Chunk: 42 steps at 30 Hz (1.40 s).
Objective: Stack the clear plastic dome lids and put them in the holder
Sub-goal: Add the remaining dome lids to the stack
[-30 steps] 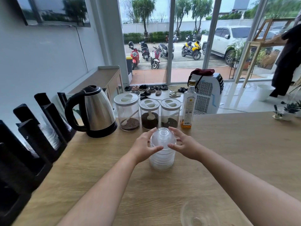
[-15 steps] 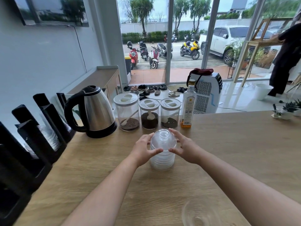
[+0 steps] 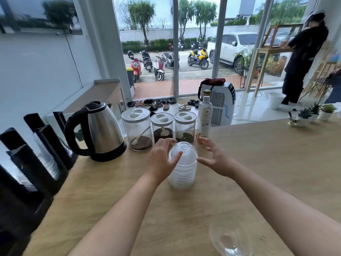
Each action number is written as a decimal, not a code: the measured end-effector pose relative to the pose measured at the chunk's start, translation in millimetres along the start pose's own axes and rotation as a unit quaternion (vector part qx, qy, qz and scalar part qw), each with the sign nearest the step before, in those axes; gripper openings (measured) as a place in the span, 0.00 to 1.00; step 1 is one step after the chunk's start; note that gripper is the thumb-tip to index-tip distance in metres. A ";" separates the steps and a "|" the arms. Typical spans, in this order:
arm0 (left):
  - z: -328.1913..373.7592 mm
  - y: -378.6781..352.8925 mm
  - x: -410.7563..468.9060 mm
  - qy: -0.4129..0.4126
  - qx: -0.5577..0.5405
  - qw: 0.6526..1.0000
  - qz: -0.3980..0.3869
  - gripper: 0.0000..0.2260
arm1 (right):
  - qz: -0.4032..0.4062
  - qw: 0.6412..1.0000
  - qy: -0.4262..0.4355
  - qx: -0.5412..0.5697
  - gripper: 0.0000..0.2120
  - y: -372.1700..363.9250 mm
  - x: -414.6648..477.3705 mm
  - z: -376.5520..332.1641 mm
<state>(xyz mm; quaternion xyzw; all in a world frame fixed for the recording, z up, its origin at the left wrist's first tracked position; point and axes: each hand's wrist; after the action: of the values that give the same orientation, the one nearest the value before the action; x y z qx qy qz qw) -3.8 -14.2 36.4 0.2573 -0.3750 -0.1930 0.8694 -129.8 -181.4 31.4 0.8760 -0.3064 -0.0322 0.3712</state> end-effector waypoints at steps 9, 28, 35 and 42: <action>61.8 -34.3 -24.5 -0.163 -0.032 0.965 -0.204 0.03 | 0.161 0.975 -0.116 -0.097 0.13 48.0 -70.7 30.3; 62.9 -105.1 -89.7 -0.128 0.102 0.871 -0.462 0.10 | -0.004 0.903 -0.196 -0.383 0.18 56.1 -190.5 86.9; 66.5 -96.6 -83.0 -0.027 0.022 0.888 -0.458 0.09 | 0.056 0.906 -0.143 -0.394 0.12 54.1 -185.7 88.0; 83.4 -71.5 -48.4 0.225 -0.221 0.867 -0.385 0.10 | 0.188 0.927 -0.136 -0.294 0.10 79.5 -154.7 78.3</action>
<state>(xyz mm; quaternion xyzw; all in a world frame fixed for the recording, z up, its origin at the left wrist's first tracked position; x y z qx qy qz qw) -107.8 -70.5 16.2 0.2184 0.0120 -0.5273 0.8210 -318.1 -186.8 1.7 0.6408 -0.4898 -0.1691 0.5665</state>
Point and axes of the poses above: each hand's wrist, its own x-axis towards the middle knuckle, its own y-axis out of the back of the hand, z = x × y, and after that the axes turned 8 degrees about z, right-handed
